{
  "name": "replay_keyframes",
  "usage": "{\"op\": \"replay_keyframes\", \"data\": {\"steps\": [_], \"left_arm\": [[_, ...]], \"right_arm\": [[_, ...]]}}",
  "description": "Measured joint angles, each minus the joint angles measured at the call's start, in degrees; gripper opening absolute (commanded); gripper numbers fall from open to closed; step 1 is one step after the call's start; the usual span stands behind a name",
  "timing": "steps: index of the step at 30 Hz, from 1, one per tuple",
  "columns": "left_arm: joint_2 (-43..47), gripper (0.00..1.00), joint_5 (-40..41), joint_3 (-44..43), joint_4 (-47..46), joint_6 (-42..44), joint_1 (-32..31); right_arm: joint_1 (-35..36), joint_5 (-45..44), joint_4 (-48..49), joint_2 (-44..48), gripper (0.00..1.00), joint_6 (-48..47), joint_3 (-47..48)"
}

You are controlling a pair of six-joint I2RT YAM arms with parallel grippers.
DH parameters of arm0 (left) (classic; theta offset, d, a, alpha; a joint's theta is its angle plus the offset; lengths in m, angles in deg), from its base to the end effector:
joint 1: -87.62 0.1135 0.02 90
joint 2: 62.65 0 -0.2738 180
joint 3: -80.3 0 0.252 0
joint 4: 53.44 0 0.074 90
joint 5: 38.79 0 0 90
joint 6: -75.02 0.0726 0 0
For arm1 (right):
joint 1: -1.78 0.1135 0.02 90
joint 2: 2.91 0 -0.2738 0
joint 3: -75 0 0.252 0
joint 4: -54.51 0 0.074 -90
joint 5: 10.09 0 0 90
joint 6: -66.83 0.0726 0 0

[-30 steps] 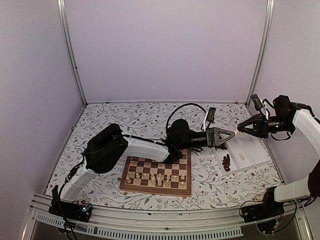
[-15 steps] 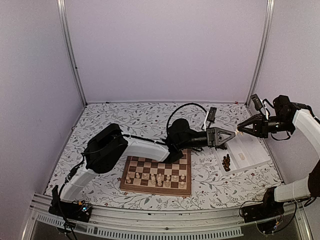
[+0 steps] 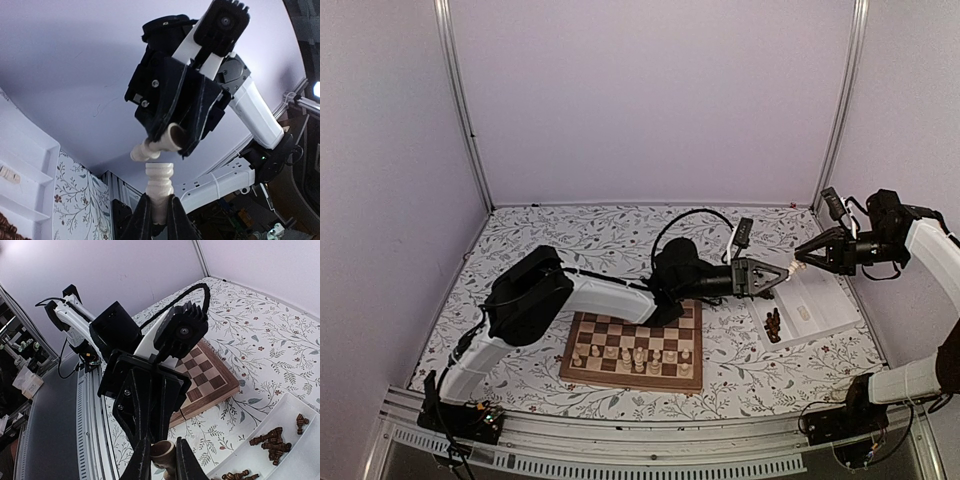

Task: Set up the chess pieces on the board
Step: Place the chess piece on the chessboard.

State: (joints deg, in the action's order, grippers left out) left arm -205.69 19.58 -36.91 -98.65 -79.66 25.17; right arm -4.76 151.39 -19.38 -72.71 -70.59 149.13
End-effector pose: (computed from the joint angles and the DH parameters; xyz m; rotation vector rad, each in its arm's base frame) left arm 0.2409 -0.5440 0.2134 0.5886 1.5593 -2.1515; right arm 0.2171 0.0444 0.2985 -0.9562 1.8111 1.1364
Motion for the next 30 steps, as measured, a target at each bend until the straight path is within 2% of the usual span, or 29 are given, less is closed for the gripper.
{"op": "replay_keyframes", "data": {"steps": [3,7,11,15,19,22,26,30], "left_arm": [[3.50,0.00,-0.76,5.20,2.51,0.92,0.15],[12.85,0.00,-2.32,13.51,12.87,5.42,1.01],[24.79,0.00,-1.66,13.44,36.74,16.59,2.56],[34.14,0.00,3.67,5.40,66.58,29.44,3.72],[39.76,0.00,10.49,-1.36,94.09,38.53,4.24],[41.94,0.00,15.19,-2.25,111.19,42.47,4.28],[43.15,0.00,19.54,3.19,125.37,44.96,4.31],[43.95,0.00,20.11,13.25,132.63,45.81,4.31]], "right_arm": [[0.00,-0.48,0.52,0.00,0.14,0.57,0.00],[-0.07,-1.11,1.62,-0.24,0.13,1.44,0.20],[-0.28,-3.04,4.70,-1.07,0.13,2.99,0.44],[-0.28,-6.58,9.79,-1.14,0.13,5.27,-0.15],[-0.28,-9.73,15.30,-1.01,0.13,7.89,-3.02],[-0.28,-11.37,17.81,-1.01,0.14,9.44,-4.57],[-0.28,-12.46,19.65,-1.01,0.14,10.49,-4.87],[-0.28,-12.98,20.70,-0.98,0.14,10.64,-5.70]]}}
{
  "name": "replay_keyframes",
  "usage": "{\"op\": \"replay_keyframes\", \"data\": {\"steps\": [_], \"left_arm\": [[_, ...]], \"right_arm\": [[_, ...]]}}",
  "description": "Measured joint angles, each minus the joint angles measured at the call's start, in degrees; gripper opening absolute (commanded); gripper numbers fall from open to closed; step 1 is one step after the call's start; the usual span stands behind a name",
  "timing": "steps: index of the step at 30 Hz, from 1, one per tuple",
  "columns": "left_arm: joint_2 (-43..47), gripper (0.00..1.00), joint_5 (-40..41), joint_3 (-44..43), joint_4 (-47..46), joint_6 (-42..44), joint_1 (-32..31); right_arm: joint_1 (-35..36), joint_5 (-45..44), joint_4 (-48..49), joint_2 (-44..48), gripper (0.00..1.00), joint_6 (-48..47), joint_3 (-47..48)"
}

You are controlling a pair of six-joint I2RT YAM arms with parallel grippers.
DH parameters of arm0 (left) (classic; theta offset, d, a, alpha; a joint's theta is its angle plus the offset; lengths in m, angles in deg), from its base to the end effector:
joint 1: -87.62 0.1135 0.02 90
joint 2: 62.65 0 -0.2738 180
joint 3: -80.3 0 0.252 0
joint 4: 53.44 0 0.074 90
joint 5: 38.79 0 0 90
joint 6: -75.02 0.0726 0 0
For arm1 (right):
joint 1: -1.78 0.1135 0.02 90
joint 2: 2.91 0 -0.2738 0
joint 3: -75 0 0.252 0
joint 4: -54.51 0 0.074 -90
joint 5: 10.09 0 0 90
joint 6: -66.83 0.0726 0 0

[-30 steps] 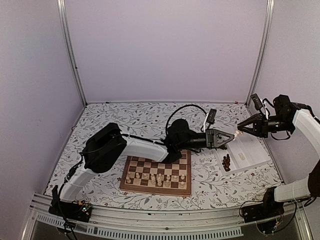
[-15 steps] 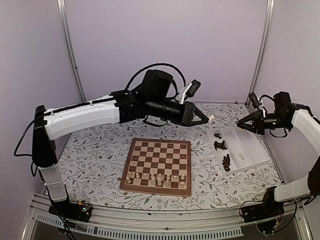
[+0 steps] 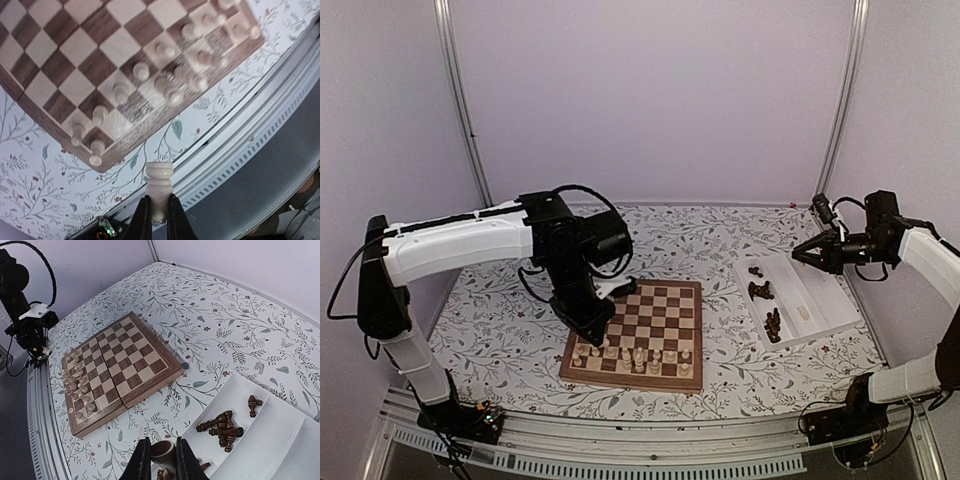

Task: Set up the chess pieces on the board
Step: Place the chess piece on the chessboard.

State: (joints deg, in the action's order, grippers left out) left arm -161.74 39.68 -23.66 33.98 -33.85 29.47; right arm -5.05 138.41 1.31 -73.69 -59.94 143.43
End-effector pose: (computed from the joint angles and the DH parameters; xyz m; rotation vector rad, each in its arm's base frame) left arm 0.1635 -0.2907 0.2613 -1.0597 -2.9089 0.3701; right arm 0.2506 0.0323 0.2694 -0.8927 1.9303 0.8483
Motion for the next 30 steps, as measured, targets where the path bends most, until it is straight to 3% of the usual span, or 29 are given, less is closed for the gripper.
{"op": "replay_keyframes", "data": {"steps": [6,30], "left_arm": [[-1.81,0.00,0.66,6.25,4.39,0.39,0.00],[-14.10,0.00,6.27,2.95,5.09,1.22,0.00]], "right_arm": [[0.00,-0.59,0.11,0.04,0.14,-0.02,-0.63],[0.00,-0.90,0.04,0.11,0.14,-0.57,-0.66]]}}
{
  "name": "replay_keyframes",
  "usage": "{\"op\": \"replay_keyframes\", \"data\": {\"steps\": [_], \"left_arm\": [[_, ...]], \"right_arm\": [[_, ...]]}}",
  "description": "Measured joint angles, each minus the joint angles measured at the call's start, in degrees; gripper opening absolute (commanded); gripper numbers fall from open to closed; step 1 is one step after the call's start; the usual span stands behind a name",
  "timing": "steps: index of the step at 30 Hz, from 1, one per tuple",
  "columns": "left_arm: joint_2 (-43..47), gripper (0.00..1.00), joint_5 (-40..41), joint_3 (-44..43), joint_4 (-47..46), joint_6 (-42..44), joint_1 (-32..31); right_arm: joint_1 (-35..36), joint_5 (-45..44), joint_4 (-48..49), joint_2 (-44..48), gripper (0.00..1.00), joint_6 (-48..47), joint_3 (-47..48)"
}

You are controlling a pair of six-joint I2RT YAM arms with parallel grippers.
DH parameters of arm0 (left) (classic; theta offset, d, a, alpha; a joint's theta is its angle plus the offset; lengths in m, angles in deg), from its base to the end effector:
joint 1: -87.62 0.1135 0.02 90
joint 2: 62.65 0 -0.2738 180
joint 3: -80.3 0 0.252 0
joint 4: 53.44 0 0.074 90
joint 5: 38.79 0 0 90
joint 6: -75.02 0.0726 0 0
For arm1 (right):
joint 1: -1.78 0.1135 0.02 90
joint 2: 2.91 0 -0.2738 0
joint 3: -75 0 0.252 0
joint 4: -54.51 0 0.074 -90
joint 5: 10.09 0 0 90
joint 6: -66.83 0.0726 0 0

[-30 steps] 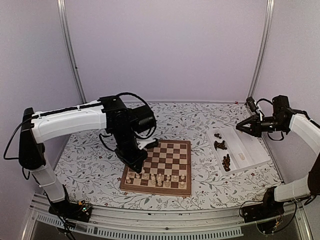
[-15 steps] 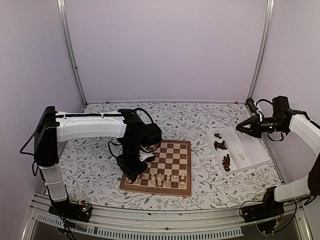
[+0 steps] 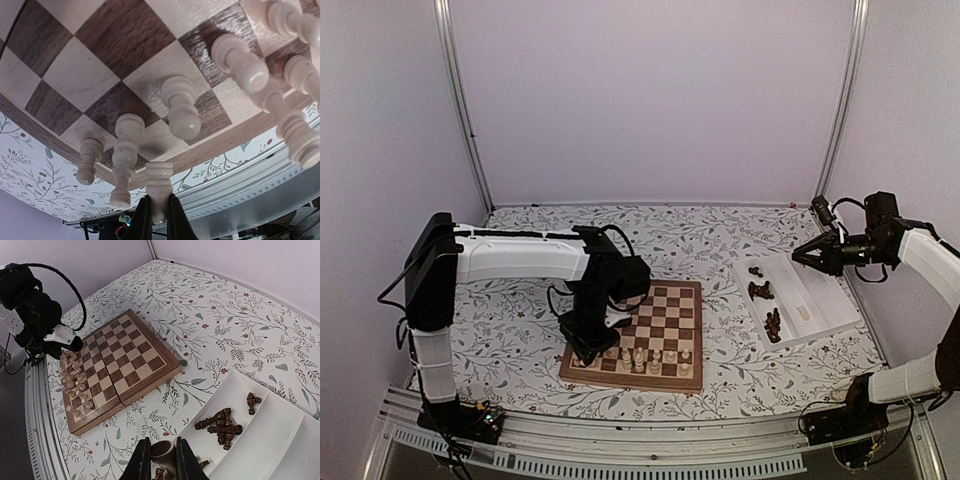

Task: Set up the chess pieces on the board
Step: Place the chess piece on the chessboard.

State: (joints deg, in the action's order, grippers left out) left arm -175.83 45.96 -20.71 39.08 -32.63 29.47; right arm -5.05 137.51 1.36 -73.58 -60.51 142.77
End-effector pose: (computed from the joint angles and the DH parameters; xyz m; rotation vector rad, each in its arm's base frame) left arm 0.1722 -0.2898 0.1706 -0.9811 -2.7086 -0.1239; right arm 0.2497 0.0318 0.2655 -0.8969 1.9426 0.8328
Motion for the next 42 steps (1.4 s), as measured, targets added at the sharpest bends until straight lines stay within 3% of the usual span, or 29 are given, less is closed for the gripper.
{"op": "replay_keyframes", "data": {"steps": [5,25,33,42], "left_arm": [[-0.74,0.01,0.22,0.00,0.00,0.11,0.00],[-1.29,0.21,0.85,-1.01,-0.07,0.35,0.00],[-1.33,0.23,1.05,-1.40,0.02,0.31,-0.04],[1.88,0.25,5.31,-14.49,-0.26,-1.16,-0.76]], "right_arm": [[0.00,0.00,-0.02,0.00,0.14,0.00,0.00],[0.00,0.02,-0.22,0.00,0.14,-0.15,0.00],[0.00,0.02,-0.28,0.00,0.14,-0.17,-0.02],[0.00,2.64,-1.97,-0.04,0.13,-0.15,0.39]]}}
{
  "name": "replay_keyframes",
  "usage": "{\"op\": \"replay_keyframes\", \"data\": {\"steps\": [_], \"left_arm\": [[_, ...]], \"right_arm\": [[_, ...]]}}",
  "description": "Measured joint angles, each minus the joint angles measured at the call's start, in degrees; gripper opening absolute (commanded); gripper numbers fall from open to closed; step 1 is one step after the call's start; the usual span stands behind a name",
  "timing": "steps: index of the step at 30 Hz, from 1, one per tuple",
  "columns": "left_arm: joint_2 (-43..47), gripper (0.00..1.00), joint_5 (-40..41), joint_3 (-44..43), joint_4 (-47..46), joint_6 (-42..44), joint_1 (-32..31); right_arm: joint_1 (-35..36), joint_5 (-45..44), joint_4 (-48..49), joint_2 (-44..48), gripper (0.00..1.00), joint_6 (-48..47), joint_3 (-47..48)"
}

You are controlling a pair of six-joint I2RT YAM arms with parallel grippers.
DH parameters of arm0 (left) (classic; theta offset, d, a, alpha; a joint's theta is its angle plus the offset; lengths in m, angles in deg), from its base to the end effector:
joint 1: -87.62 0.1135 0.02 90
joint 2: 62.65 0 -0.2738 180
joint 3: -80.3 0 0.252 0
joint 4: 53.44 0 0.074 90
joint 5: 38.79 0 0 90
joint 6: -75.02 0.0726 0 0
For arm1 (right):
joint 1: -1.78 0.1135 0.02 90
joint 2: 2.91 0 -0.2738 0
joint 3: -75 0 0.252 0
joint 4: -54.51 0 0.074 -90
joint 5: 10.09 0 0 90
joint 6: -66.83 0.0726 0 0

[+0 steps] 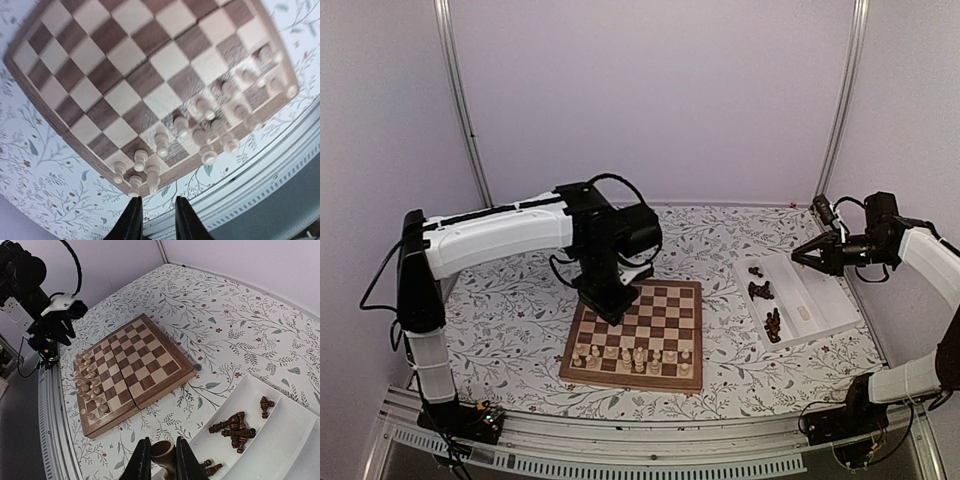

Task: Set up the chess pieces on the board
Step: Place the chess piece on the chessboard.

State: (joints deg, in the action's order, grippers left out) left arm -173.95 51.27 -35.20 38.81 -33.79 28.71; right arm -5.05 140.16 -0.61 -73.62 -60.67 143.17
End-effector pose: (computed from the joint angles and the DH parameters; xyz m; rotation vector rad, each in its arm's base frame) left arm 0.1941 -0.3218 0.2405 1.0677 2.9255 -0.0320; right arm 0.2460 0.0340 0.2678 -0.8947 1.9288 0.8974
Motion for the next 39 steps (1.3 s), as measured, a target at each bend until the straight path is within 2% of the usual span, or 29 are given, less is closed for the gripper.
{"op": "replay_keyframes", "data": {"steps": [4,8,11,14,16,19,22,25,29,34,39], "left_arm": [[5.88,0.31,7.96,-3.80,-8.20,0.42,-2.08],[11.34,0.38,12.96,0.39,-26.86,3.32,-5.05],[13.00,0.48,13.51,7.63,-48.37,5.44,-5.99],[13.16,0.54,12.22,19.32,-76.41,5.09,-6.12],[11.82,0.56,11.17,25.42,-91.78,4.39,-6.12],[6.08,0.59,8.41,28.50,-113.24,2.51,-6.12],[-0.46,0.60,5.18,26.77,-127.64,0.02,-6.16],[-6.36,0.61,2.23,21.64,-135.12,-2.86,-6.23],[-11.82,0.61,-0.70,15.10,-139.62,-6.43,-6.34],[-16.79,0.61,-4.70,7.72,-140.76,-9.62,-6.36],[-19.69,0.62,-7.26,4.81,-140.76,-11.76,-6.47]], "right_arm": [[0.15,6.78,-3.67,-1.66,0.14,-0.35,4.28],[1.68,14.82,-8.31,-5.07,0.13,-1.46,11.61],[2.54,20.96,-10.12,-6.99,0.14,-1.40,14.53],[2.71,24.83,-11.61,-8.85,0.14,-0.85,15.78],[2.71,25.73,-12.28,-9.64,0.15,-0.68,16.22],[2.78,26.69,-13.70,-10.82,0.16,-0.70,17.70],[3.34,27.34,-15.26,-11.04,0.16,-1.11,18.91],[4.76,27.65,-16.39,-11.06,0.16,-1.88,19.50],[6.19,27.85,-17.40,-11.06,0.16,-2.51,19.50],[7.50,28.02,-17.59,-11.04,0.16,-2.56,19.50],[8.07,28.15,-17.59,-11.04,0.16,-2.45,19.50]]}}
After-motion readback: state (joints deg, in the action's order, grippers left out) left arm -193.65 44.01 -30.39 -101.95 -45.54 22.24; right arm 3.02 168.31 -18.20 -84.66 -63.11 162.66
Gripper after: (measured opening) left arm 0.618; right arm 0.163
